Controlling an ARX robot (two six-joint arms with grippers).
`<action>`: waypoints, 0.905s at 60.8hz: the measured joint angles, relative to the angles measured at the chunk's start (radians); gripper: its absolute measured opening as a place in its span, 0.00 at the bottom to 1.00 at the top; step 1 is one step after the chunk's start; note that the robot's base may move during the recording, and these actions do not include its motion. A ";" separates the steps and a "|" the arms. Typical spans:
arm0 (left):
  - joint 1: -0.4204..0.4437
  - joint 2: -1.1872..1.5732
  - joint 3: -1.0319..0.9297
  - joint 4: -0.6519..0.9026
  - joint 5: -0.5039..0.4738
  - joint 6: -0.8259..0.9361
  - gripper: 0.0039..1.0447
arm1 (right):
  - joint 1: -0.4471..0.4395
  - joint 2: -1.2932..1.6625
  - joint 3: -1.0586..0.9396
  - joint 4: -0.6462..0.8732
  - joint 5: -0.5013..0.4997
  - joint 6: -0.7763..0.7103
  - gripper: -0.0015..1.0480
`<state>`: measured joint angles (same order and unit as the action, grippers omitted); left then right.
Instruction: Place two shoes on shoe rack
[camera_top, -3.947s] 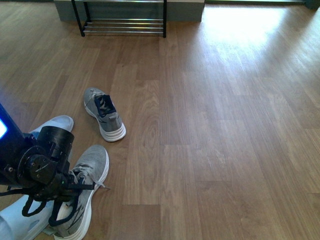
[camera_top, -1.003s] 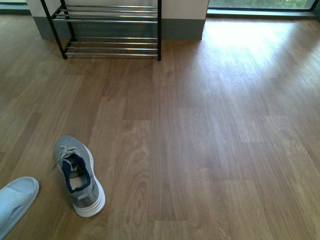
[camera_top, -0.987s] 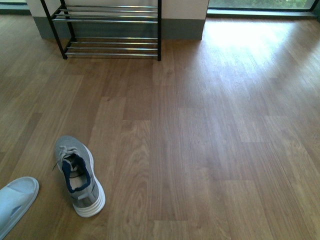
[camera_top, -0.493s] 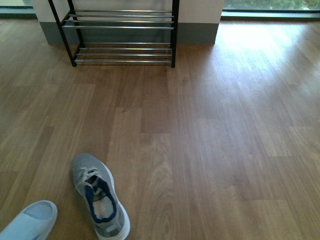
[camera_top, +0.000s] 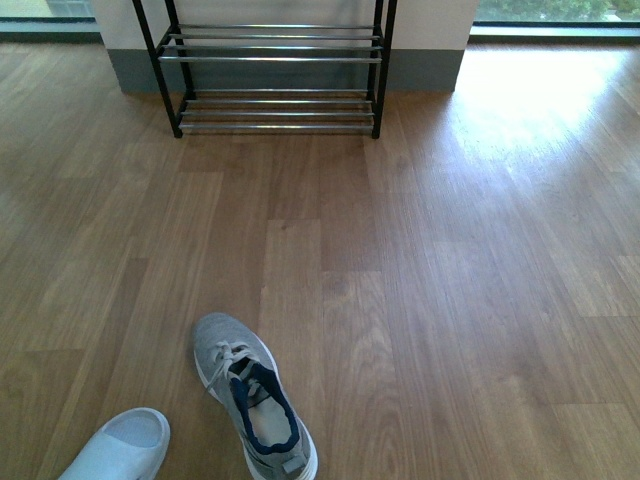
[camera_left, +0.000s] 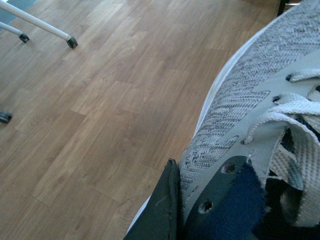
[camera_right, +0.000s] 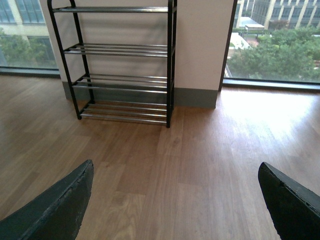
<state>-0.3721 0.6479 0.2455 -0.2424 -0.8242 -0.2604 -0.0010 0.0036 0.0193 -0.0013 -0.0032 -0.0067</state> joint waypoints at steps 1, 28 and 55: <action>0.000 -0.001 0.000 0.000 -0.005 0.000 0.01 | 0.000 0.000 0.000 0.000 -0.002 0.000 0.91; -0.001 0.000 0.000 0.000 0.013 -0.003 0.01 | 0.000 0.001 0.000 0.000 0.008 0.000 0.91; -0.001 -0.002 0.000 0.000 0.002 -0.003 0.01 | 0.000 0.000 0.000 0.000 0.006 0.000 0.91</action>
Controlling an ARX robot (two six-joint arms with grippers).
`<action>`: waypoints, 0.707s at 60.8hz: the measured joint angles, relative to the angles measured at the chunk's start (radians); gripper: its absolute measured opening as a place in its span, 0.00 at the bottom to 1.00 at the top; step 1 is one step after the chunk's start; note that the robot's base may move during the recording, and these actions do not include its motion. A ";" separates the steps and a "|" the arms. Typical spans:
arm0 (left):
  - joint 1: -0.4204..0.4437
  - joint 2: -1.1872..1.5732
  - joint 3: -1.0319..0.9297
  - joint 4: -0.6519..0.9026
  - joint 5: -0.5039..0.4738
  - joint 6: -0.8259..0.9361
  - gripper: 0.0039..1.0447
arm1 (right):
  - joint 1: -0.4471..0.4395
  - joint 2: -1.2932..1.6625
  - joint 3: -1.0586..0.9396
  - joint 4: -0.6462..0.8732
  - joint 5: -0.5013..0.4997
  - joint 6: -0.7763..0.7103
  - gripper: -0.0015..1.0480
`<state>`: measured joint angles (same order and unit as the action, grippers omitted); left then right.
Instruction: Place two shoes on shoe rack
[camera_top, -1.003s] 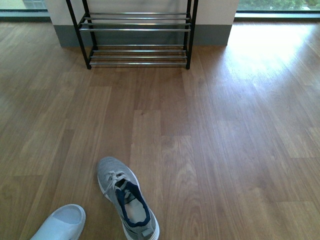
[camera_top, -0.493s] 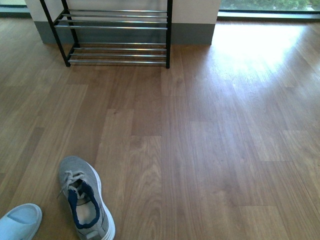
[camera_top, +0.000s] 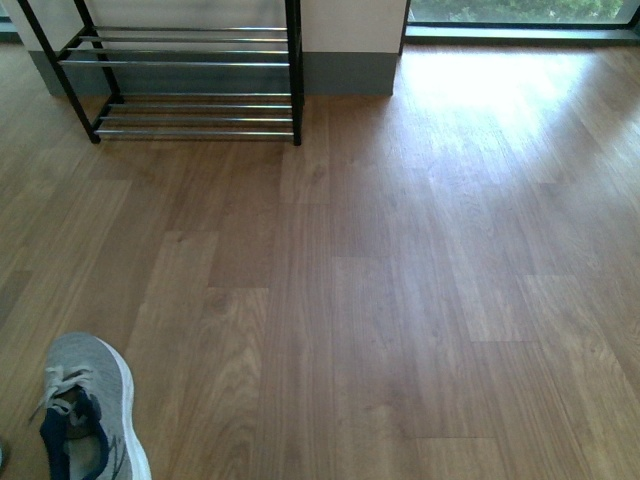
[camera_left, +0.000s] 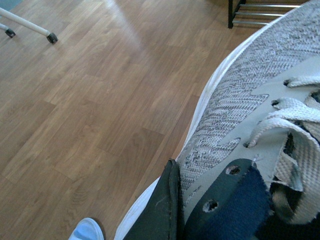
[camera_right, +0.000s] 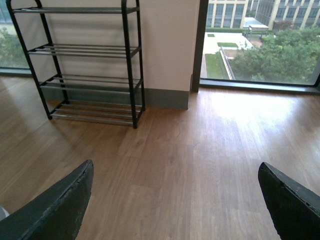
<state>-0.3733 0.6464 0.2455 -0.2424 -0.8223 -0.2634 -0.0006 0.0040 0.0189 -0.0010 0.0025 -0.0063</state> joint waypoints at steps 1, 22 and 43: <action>0.000 0.001 0.000 0.000 0.000 0.000 0.01 | 0.000 0.000 0.000 0.000 0.001 0.000 0.91; 0.000 0.002 0.000 0.000 0.005 0.000 0.01 | 0.000 0.000 0.000 0.000 0.001 0.000 0.91; 0.000 0.000 -0.001 0.000 -0.005 0.000 0.01 | 0.000 0.000 0.000 0.000 -0.005 0.000 0.91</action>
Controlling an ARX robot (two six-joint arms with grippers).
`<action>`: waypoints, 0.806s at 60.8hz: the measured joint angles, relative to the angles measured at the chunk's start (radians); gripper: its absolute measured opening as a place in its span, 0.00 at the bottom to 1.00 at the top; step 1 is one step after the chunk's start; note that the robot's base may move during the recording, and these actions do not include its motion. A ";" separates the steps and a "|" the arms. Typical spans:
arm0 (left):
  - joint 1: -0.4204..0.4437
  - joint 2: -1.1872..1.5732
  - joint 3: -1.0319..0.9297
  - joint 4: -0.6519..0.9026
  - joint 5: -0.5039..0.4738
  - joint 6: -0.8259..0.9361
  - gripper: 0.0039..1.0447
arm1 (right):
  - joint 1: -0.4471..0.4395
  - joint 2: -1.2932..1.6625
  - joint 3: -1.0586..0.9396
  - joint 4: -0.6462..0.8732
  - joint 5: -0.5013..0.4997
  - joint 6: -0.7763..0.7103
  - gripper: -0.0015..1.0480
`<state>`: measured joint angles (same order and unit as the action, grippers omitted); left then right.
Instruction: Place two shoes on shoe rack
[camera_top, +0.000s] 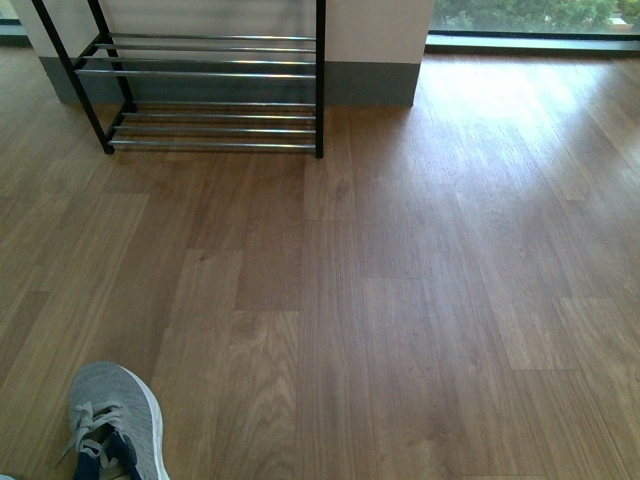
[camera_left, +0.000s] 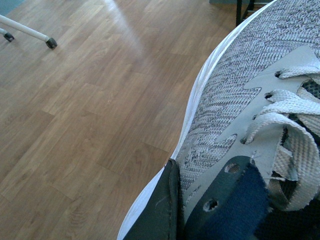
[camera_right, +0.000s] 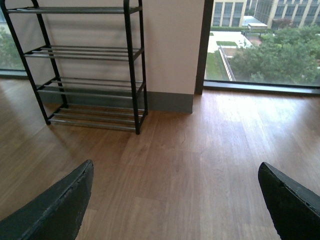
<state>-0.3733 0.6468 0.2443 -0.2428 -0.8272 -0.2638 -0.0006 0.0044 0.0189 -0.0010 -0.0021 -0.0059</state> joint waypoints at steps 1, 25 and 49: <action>0.000 0.000 0.000 0.000 0.000 0.000 0.01 | 0.000 0.000 0.000 0.000 0.000 0.000 0.91; 0.000 -0.001 0.000 0.000 0.001 0.000 0.01 | 0.000 0.000 0.000 0.000 0.002 0.000 0.91; 0.000 0.000 0.000 0.000 0.005 0.000 0.01 | 0.000 0.000 0.000 0.000 0.005 0.000 0.91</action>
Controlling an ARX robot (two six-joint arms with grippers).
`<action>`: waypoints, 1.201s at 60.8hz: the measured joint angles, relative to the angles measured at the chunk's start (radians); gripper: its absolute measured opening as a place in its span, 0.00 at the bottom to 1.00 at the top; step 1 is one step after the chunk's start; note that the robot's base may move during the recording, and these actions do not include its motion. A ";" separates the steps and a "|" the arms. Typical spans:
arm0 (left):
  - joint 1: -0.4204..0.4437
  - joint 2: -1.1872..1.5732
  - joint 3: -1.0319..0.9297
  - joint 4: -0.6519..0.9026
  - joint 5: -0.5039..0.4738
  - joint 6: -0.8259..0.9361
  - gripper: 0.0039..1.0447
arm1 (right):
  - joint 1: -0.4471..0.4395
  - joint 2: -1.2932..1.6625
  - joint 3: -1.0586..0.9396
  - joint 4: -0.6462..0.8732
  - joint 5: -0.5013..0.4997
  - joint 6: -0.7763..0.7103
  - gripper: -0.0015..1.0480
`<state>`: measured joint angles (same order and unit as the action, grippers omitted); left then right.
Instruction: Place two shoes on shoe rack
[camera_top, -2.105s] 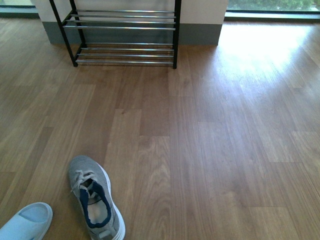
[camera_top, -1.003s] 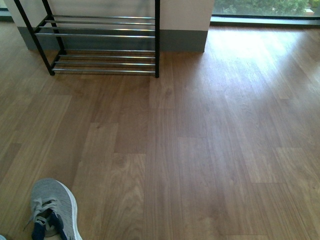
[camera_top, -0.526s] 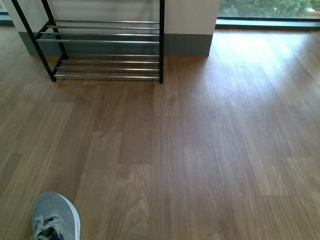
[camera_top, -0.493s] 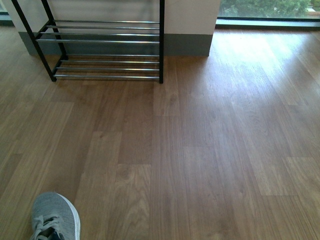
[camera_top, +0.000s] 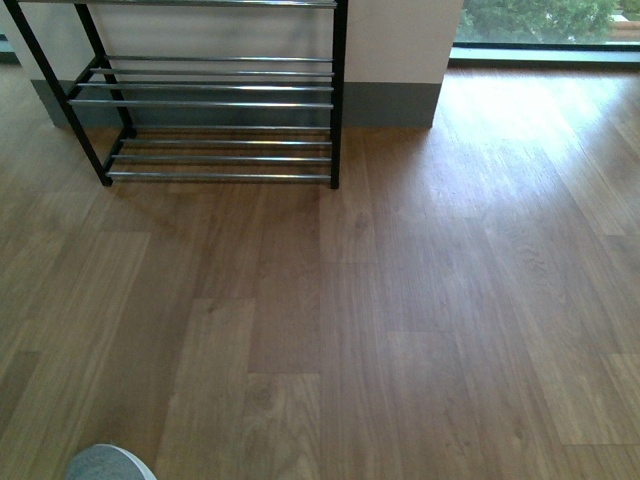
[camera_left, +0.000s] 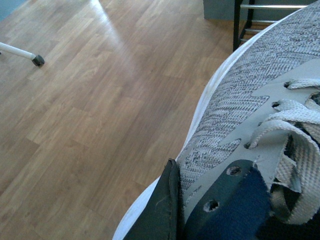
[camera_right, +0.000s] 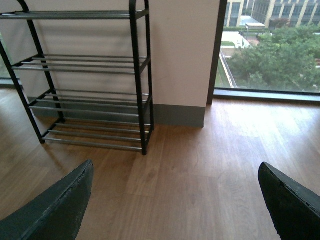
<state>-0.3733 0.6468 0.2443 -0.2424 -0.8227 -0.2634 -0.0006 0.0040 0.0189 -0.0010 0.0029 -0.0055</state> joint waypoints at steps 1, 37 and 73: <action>0.000 0.000 0.000 0.000 0.000 0.000 0.01 | 0.000 0.000 0.000 0.000 0.000 0.000 0.91; 0.001 0.000 0.000 0.000 -0.006 0.000 0.01 | 0.000 0.001 0.000 0.000 -0.006 0.002 0.91; 0.000 0.000 0.000 0.000 -0.009 0.000 0.01 | 0.000 0.000 0.000 0.000 -0.004 0.002 0.91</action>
<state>-0.3729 0.6464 0.2440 -0.2424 -0.8314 -0.2634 -0.0006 0.0044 0.0189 -0.0013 -0.0013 -0.0032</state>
